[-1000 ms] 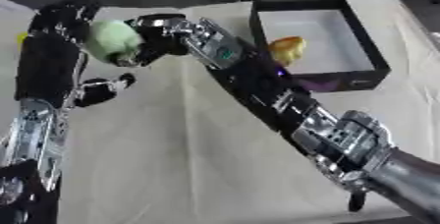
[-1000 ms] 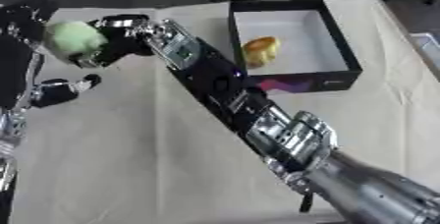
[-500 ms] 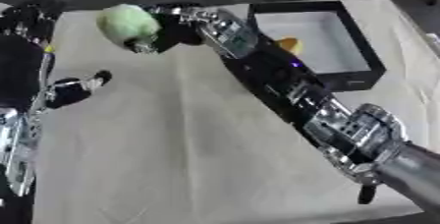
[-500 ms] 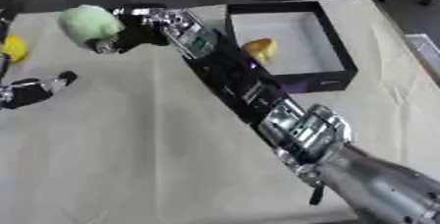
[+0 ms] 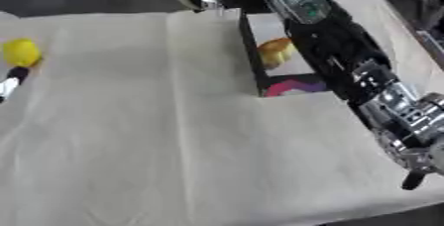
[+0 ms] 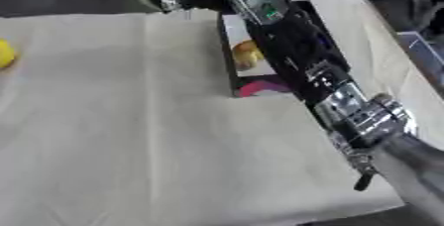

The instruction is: Pick up the objects with one hand, pass them to the other hand, and then place them into the box on the other side of the table.

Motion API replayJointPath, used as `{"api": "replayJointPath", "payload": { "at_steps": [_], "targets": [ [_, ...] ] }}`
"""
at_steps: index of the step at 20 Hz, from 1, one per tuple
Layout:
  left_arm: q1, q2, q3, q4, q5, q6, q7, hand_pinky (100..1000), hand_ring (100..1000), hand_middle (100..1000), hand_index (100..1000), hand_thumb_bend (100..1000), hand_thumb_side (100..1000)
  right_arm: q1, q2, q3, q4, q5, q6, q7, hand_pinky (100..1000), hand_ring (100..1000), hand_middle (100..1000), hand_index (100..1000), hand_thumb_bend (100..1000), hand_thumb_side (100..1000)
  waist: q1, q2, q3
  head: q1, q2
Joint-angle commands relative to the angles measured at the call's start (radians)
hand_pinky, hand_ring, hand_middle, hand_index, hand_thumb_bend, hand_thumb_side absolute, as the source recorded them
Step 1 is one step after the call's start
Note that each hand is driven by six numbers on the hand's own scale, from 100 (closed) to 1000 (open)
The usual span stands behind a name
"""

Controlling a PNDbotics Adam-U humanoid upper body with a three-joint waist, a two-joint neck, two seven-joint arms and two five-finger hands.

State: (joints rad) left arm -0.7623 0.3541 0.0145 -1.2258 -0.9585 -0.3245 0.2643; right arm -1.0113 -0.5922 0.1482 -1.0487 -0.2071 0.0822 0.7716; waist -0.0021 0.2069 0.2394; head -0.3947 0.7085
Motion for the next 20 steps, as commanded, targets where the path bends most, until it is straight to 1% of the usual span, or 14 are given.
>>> {"api": "replayJointPath", "payload": {
  "at_steps": [1,3,6,9,11,13,15,17,20],
  "targets": [
    [-0.007,0.108,0.042,-0.009,0.167,-0.004,-0.070,820,763,735,791,508,327,0.002,-0.101,-0.051,-0.013,-0.015,-0.010,0.029,898,1000,400,874,100,200,0.005,-0.016,-0.003,-0.018,-0.021],
    [-0.001,0.155,0.066,-0.011,0.226,0.012,-0.081,819,762,731,788,507,321,0.027,-0.146,-0.072,-0.002,-0.018,-0.024,0.036,900,1000,401,873,100,199,0.006,-0.013,-0.003,-0.034,-0.030],
    [0.003,0.198,0.091,-0.015,0.278,0.025,-0.072,822,760,728,783,504,319,0.068,-0.197,-0.097,0.006,-0.025,-0.047,0.043,906,1000,399,870,100,198,0.006,-0.010,-0.004,-0.061,-0.048],
    [0.003,0.217,0.104,-0.019,0.301,0.034,-0.062,822,758,723,777,499,307,0.097,-0.225,-0.110,0.008,-0.029,-0.064,0.047,908,1000,399,869,100,198,0.006,-0.008,-0.005,-0.084,-0.066],
    [0.001,0.228,0.121,-0.032,0.316,0.045,-0.038,822,756,720,775,497,305,0.126,-0.253,-0.121,0.011,-0.028,-0.080,0.041,907,1000,398,867,100,198,0.007,-0.004,-0.007,-0.116,-0.093],
    [0.001,0.232,0.128,-0.041,0.327,0.054,-0.022,822,754,715,770,497,300,0.147,-0.274,-0.129,0.020,-0.024,-0.096,0.034,904,1000,398,865,100,198,0.007,-0.001,-0.008,-0.135,-0.109],
    [0.002,0.234,0.130,-0.046,0.334,0.056,-0.011,822,752,712,768,498,298,0.165,-0.292,-0.135,0.030,-0.015,-0.118,0.026,900,1000,398,864,100,200,0.008,0.001,-0.008,-0.145,-0.114],
    [0.002,0.235,0.131,-0.049,0.337,0.056,-0.005,823,751,710,767,498,297,0.176,-0.306,-0.136,0.045,0.004,-0.149,0.018,896,1000,404,866,100,202,0.008,0.002,-0.009,-0.147,-0.111],
    [0.001,0.237,0.132,-0.050,0.339,0.057,0.001,823,750,708,765,498,294,0.182,-0.320,-0.131,0.083,0.053,-0.219,0.007,887,1000,433,887,100,207,0.010,0.003,-0.009,-0.143,-0.106]
  ]
}}
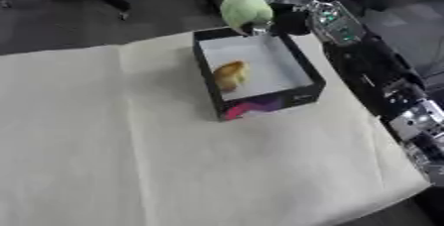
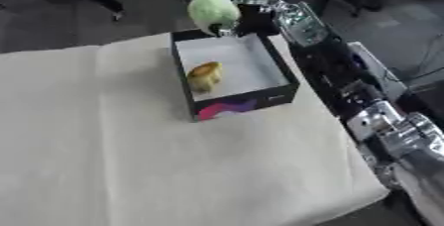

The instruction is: Pick up the objects with one hand, pass them to the other hand, and then place them into the box on the other side of the table.

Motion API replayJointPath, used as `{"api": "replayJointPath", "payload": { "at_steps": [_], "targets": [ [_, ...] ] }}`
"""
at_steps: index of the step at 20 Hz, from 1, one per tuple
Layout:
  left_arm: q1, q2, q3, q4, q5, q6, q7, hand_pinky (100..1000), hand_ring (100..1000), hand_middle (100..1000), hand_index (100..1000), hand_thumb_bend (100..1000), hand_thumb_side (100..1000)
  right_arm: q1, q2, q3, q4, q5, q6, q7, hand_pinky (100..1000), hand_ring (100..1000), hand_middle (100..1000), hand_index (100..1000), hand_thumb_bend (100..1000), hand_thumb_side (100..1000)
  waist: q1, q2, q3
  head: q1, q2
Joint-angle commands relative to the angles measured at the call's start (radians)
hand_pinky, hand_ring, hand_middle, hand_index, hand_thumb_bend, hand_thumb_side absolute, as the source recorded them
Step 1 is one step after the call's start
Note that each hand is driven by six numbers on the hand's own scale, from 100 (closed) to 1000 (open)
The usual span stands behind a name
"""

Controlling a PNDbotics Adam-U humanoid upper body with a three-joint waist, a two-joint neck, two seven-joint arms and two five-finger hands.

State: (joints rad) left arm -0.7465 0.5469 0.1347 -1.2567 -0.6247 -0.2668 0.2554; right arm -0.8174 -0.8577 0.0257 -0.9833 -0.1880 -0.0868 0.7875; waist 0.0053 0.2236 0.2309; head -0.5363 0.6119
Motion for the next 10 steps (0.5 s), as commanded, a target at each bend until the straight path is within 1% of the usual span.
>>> {"api": "replayJointPath", "payload": {
  "at_steps": [1,2,4,5,8,9,10],
  "targets": [
    [-0.015,0.045,0.013,-0.019,0.005,0.000,0.013,824,750,707,765,498,294,-0.013,-0.057,-0.008,0.037,0.060,-0.081,-0.018,885,1000,453,904,100,211,0.004,-0.014,0.000,-0.001,-0.007],
    [-0.015,0.045,0.014,-0.020,0.005,0.000,0.015,824,750,707,765,498,294,-0.015,-0.057,-0.008,0.058,0.086,-0.112,-0.029,884,1000,465,916,100,213,0.005,-0.013,0.000,0.000,-0.005],
    [-0.015,0.047,0.017,-0.021,0.005,0.002,0.019,824,750,707,765,498,293,-0.018,-0.059,-0.006,0.097,0.143,-0.182,-0.046,891,1000,518,969,100,221,0.006,-0.012,0.002,0.001,0.001],
    [-0.015,0.047,0.019,-0.021,0.005,0.004,0.022,824,750,706,765,497,294,-0.020,-0.059,-0.005,0.112,0.168,-0.220,-0.050,896,1000,572,1000,100,223,0.006,-0.012,0.002,0.002,0.003],
    [-0.015,0.048,0.023,-0.023,0.004,0.012,0.025,825,750,707,765,497,295,-0.024,-0.059,-0.009,0.152,0.215,-0.344,-0.056,911,1000,629,1000,100,220,0.006,-0.010,0.003,0.010,0.011],
    [-0.015,0.049,0.024,-0.023,0.003,0.014,0.025,825,750,707,765,497,296,-0.026,-0.059,-0.010,0.162,0.225,-0.384,-0.055,922,1000,667,1000,100,221,0.005,-0.010,0.003,0.013,0.014],
    [-0.015,0.049,0.024,-0.024,0.003,0.015,0.025,825,750,707,765,496,296,-0.028,-0.059,-0.011,0.171,0.235,-0.420,-0.054,923,1000,662,1000,100,225,0.005,-0.010,0.003,0.015,0.015]
  ]
}}
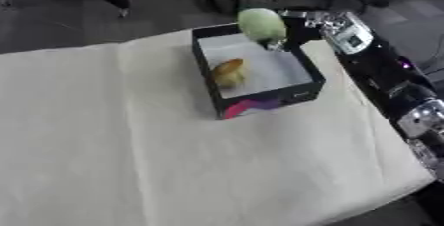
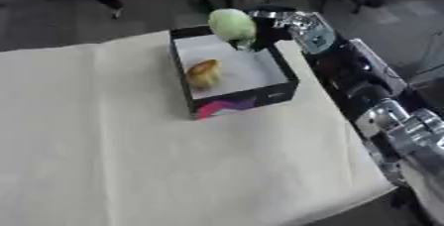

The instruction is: Pick up the objects with one hand, pass them to the other hand, and then place them into the box on the other side of the table.

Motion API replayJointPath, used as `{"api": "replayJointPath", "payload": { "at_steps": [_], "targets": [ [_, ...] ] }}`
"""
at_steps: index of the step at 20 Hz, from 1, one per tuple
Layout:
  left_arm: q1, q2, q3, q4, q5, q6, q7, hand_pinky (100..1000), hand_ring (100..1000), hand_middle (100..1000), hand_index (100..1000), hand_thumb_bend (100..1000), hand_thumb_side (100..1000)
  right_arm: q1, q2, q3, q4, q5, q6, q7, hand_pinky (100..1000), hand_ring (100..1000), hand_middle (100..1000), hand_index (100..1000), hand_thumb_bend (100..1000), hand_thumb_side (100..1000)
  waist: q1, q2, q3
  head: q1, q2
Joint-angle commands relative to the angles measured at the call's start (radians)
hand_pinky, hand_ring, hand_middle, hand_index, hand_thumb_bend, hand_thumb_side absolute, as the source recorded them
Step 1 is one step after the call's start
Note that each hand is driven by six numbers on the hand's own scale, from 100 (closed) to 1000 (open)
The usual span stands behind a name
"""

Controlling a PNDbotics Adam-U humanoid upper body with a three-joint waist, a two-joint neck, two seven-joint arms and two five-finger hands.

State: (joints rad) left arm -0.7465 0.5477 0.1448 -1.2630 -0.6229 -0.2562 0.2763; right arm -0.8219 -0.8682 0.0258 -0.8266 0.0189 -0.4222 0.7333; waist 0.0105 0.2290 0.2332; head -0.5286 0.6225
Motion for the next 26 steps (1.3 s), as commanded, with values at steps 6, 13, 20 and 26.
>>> {"api": "replayJointPath", "payload": {
  "at_steps": [6,13,20,26],
  "targets": [
    [-0.010,0.050,0.017,-0.019,-0.002,0.011,0.009,827,749,704,764,497,295,-0.036,-0.047,-0.019,0.032,0.090,-0.256,-0.041,977,1000,842,1000,100,228,-0.001,-0.017,0.004,0.013,0.010],
    [-0.009,0.050,0.020,-0.023,-0.006,0.017,0.016,827,748,701,764,501,291,-0.050,-0.045,-0.021,0.036,0.219,-0.389,-0.130,1000,1000,875,1000,100,256,-0.003,-0.019,0.005,0.015,0.015],
    [-0.011,0.050,0.022,-0.026,-0.010,0.028,0.028,827,743,676,754,508,275,-0.076,-0.044,0.015,0.046,0.293,-0.443,-0.130,1000,1000,970,1000,237,663,-0.006,-0.022,0.010,0.010,0.022],
    [-0.010,0.053,0.020,-0.026,-0.017,0.044,0.039,824,738,665,750,513,266,-0.125,-0.014,0.020,0.072,0.385,-0.484,-0.053,1000,1000,992,1000,295,684,-0.007,-0.026,0.009,0.008,0.027]
  ]
}}
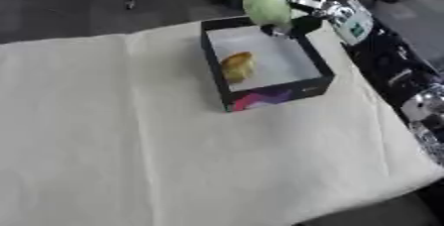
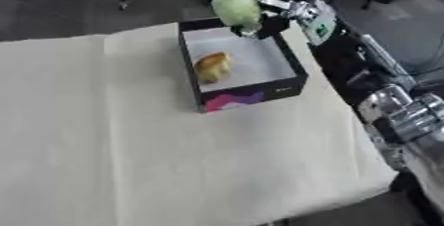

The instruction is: Pick up the objects with one hand, pass them to the other hand, and then place them into the box on the other side of the table.

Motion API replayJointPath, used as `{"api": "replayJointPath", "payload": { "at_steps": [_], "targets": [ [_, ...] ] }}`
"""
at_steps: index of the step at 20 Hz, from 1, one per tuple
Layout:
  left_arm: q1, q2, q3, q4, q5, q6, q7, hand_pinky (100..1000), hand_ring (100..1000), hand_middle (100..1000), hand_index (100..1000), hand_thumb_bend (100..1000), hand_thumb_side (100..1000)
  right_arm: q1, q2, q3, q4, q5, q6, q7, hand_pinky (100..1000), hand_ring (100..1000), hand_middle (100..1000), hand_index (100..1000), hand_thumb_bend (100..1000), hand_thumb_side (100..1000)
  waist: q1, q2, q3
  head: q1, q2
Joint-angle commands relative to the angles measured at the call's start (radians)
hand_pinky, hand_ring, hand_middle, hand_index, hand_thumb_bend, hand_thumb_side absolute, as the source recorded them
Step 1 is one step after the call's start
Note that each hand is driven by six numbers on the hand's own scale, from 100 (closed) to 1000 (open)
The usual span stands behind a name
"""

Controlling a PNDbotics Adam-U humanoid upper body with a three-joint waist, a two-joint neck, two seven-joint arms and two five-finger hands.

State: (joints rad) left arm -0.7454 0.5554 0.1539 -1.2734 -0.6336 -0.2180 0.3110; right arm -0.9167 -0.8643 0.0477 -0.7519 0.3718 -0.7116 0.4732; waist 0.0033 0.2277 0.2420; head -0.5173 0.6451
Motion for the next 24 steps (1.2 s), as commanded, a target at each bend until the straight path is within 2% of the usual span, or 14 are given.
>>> {"api": "replayJointPath", "payload": {
  "at_steps": [1,6,11,20,21,22,23,24],
  "targets": [
    [-0.011,0.045,0.011,-0.016,-0.006,0.006,0.004,823,737,664,749,512,266,-0.038,-0.014,0.001,-0.003,0.043,-0.195,0.214,1000,1000,995,1000,308,689,0.000,-0.026,-0.001,-0.003,0.005],
    [-0.012,0.048,0.010,-0.015,-0.008,0.010,0.008,822,736,661,746,511,266,-0.090,-0.002,0.016,0.003,0.083,-0.195,0.254,1000,1000,991,1000,378,713,-0.003,-0.029,-0.002,-0.005,0.014],
    [-0.012,0.051,0.010,-0.017,-0.012,0.014,0.011,821,734,658,745,509,266,-0.093,-0.007,0.053,-0.031,0.101,-0.195,0.282,1000,1000,982,1000,437,732,-0.009,-0.031,0.000,-0.004,0.020],
    [-0.016,0.050,0.006,-0.016,-0.013,0.016,0.016,819,731,653,742,508,266,-0.096,-0.008,0.059,-0.046,0.094,-0.195,0.287,1000,1000,976,1000,399,720,-0.009,-0.034,-0.002,-0.002,0.020],
    [-0.016,0.051,0.006,-0.016,-0.013,0.016,0.016,820,731,654,742,510,268,-0.095,-0.007,0.056,-0.045,0.088,-0.195,0.287,1000,1000,959,1000,298,677,-0.009,-0.033,-0.002,0.000,0.020],
    [-0.016,0.052,0.008,-0.015,-0.013,0.017,0.016,820,731,653,742,510,269,-0.093,-0.004,0.047,-0.042,0.077,-0.195,0.281,1000,1000,948,1000,245,562,-0.008,-0.033,-0.002,0.003,0.019],
    [-0.015,0.053,0.010,-0.015,-0.012,0.018,0.016,820,731,653,742,509,270,-0.089,0.002,0.033,-0.036,0.064,-0.195,0.271,1000,1000,922,1000,100,387,-0.007,-0.032,-0.002,0.007,0.020],
    [-0.014,0.055,0.014,-0.013,-0.010,0.020,0.016,819,730,652,741,507,274,-0.085,0.015,0.014,-0.027,0.050,-0.195,0.259,1000,1000,870,1000,100,191,-0.004,-0.031,-0.004,0.017,0.019]
  ]
}}
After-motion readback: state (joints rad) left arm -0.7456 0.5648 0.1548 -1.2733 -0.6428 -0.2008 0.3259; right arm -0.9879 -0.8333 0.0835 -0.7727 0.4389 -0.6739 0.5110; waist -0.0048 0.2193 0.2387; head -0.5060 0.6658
